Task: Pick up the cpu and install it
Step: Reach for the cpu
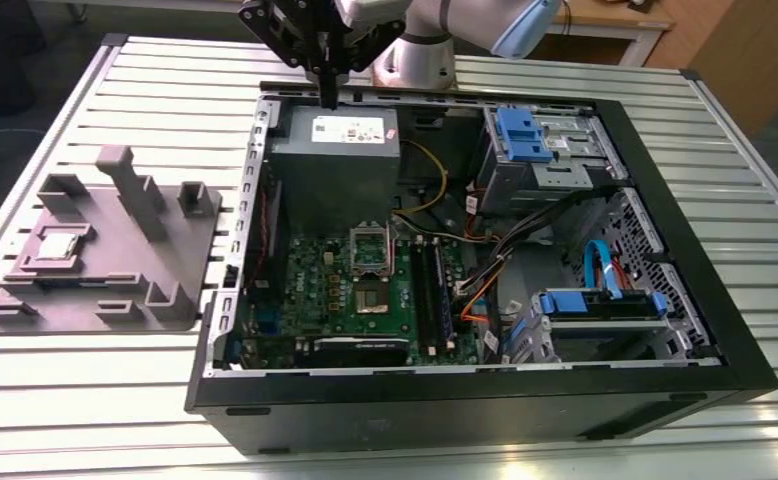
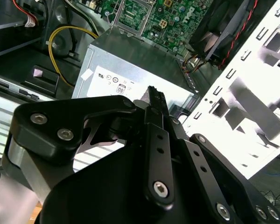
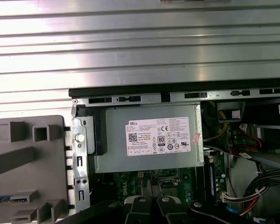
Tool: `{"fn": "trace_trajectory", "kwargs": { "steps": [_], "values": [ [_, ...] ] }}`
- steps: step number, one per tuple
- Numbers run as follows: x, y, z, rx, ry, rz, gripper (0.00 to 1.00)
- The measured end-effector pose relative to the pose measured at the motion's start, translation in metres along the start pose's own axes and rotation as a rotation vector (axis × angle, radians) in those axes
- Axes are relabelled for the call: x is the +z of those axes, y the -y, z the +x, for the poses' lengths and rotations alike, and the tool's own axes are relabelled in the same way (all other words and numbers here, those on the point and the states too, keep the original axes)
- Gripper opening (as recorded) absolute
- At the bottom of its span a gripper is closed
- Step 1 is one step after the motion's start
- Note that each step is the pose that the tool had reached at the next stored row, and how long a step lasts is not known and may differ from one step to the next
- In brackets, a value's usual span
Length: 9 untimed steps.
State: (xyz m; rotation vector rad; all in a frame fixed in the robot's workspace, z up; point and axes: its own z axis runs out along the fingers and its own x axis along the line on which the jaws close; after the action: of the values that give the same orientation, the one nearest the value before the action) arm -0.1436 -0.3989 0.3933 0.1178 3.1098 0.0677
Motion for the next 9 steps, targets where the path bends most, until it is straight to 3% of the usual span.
{"fn": "trace_trajectory", "kwargs": {
  "steps": [5,9],
  "values": [
    [0.0000,0.0000,0.0001,0.000,0.0000,0.0000,0.10],
    [-0.0002,0.0004,0.0058,0.000,0.0000,0.0000,0.10]
  ]
}}
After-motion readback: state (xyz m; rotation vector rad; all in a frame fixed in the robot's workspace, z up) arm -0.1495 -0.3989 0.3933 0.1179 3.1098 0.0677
